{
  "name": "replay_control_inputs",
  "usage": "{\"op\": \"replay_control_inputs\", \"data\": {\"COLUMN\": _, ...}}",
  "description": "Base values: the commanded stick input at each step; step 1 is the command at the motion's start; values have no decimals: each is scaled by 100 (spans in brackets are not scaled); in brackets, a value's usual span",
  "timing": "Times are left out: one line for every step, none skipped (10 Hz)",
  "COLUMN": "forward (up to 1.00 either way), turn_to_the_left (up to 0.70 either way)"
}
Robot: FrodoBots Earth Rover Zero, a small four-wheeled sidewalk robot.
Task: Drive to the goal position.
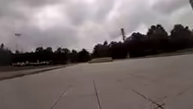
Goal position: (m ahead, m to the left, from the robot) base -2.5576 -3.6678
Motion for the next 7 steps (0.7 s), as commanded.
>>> {"op": "replay_control_inputs", "data": {"forward": 100, "turn_to_the_left": 0}}
{"op": "replay_control_inputs", "data": {"forward": 100, "turn_to_the_left": 0}}
{"op": "replay_control_inputs", "data": {"forward": 100, "turn_to_the_left": 0}}
{"op": "replay_control_inputs", "data": {"forward": 100, "turn_to_the_left": 0}}
{"op": "replay_control_inputs", "data": {"forward": 100, "turn_to_the_left": 0}}
{"op": "replay_control_inputs", "data": {"forward": 100, "turn_to_the_left": 0}}
{"op": "replay_control_inputs", "data": {"forward": 100, "turn_to_the_left": 0}}
